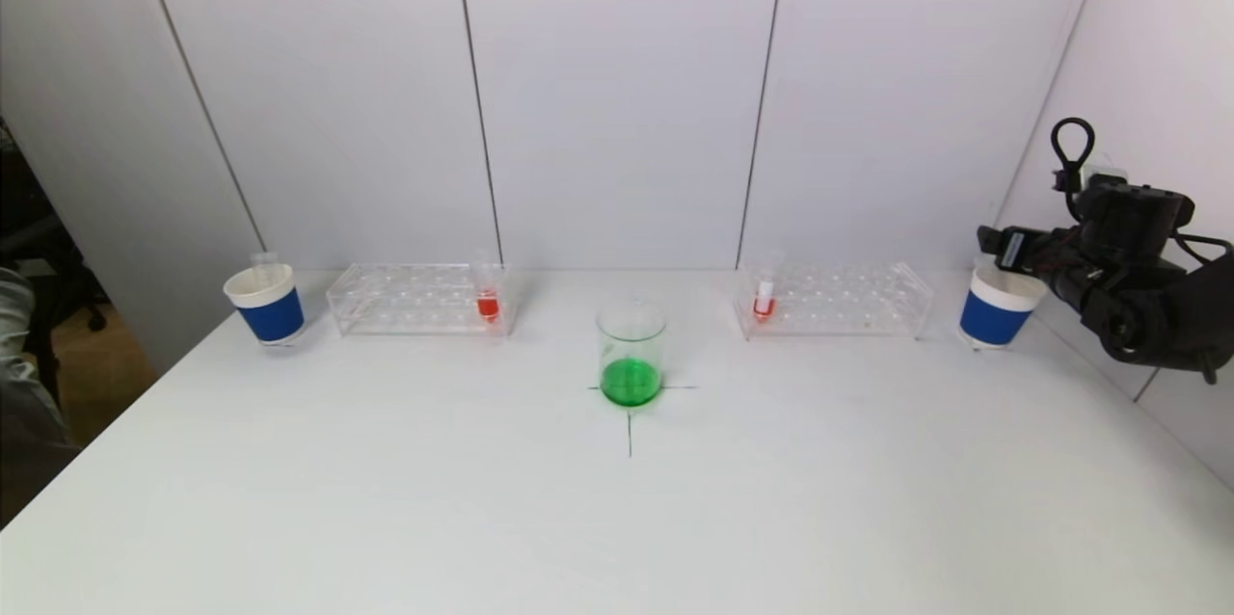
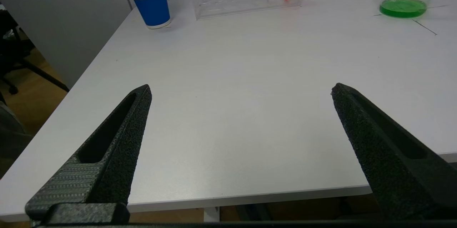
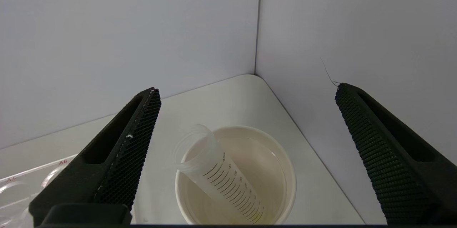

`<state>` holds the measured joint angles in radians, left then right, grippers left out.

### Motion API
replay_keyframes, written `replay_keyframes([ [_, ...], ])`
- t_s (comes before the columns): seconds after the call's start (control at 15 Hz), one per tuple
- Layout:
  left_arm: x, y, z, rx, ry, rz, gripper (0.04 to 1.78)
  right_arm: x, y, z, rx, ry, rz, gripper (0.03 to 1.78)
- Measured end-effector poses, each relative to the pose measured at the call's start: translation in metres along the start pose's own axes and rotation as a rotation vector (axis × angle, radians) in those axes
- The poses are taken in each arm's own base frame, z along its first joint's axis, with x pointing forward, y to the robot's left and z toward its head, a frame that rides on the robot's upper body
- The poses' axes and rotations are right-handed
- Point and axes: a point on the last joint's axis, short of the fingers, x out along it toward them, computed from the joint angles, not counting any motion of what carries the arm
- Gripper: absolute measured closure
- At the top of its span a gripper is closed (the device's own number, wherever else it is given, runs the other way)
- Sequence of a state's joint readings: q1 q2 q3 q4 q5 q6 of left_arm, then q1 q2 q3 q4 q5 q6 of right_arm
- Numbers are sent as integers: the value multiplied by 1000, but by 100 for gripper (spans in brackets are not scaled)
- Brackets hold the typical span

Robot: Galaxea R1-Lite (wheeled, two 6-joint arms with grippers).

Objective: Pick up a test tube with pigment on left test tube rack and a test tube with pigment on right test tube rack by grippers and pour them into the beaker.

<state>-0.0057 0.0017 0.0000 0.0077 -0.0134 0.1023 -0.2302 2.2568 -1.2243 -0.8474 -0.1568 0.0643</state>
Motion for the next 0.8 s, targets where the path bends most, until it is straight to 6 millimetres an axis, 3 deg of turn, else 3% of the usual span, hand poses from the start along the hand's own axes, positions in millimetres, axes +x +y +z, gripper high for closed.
replay_keyframes([
  [0.4, 0, 0, 0, 0, 0, -1, 6, -13, 7, 17, -25, -35, 17, 4],
  [0.8, 0, 0, 0, 0, 0, 0, 6, -48, 38, 43, -59, -80, 67, 4],
])
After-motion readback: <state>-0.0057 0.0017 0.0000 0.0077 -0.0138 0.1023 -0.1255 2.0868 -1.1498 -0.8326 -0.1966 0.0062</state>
